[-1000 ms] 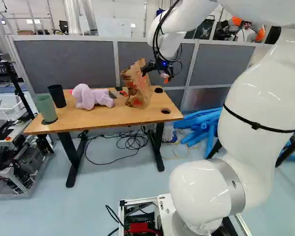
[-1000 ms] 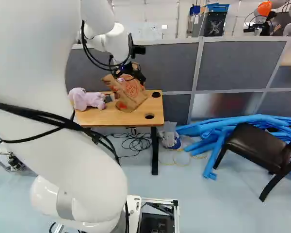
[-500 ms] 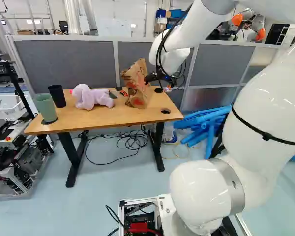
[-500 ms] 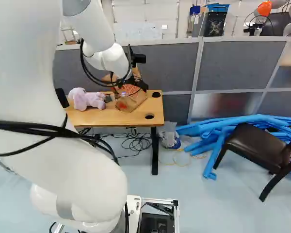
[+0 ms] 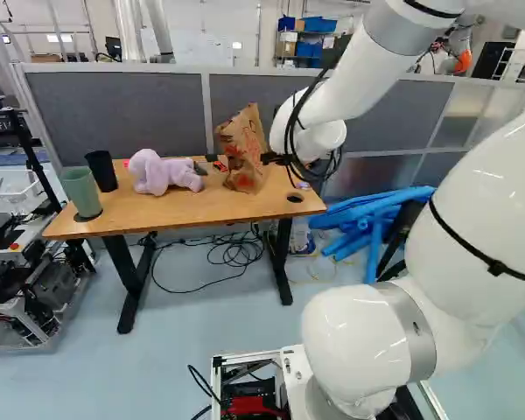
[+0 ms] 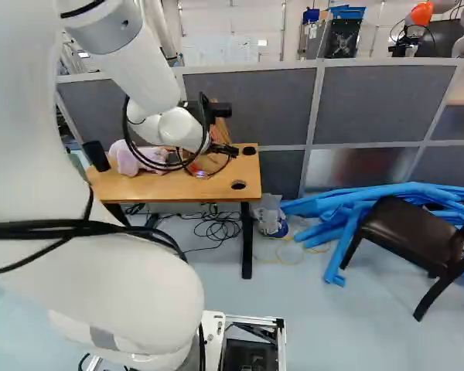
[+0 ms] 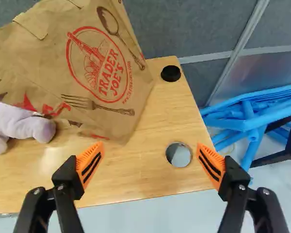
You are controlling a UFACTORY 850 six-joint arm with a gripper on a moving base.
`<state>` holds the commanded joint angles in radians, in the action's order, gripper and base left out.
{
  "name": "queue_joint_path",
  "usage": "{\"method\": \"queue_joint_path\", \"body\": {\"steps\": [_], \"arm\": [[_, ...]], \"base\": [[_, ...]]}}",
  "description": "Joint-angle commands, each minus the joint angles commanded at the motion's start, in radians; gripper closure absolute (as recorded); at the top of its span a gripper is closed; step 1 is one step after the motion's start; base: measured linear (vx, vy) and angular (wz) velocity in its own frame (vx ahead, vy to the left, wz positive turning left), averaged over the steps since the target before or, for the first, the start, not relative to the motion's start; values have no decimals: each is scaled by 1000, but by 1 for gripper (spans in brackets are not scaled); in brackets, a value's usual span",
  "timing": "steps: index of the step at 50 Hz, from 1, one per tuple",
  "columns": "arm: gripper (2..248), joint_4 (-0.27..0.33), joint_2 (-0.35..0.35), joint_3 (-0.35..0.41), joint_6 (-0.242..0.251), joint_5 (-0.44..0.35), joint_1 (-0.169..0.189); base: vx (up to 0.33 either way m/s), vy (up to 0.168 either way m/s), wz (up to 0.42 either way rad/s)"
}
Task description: Pick up the bag on the ground and place it on the table
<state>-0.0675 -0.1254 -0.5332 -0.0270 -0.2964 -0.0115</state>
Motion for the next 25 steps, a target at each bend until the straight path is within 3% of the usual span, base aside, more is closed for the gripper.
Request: {"method": "queue_joint_path", "body": {"steps": [25], "arm": [[3,29,-66,192,12,-249,5]], "base": [[0,0,0]]}}
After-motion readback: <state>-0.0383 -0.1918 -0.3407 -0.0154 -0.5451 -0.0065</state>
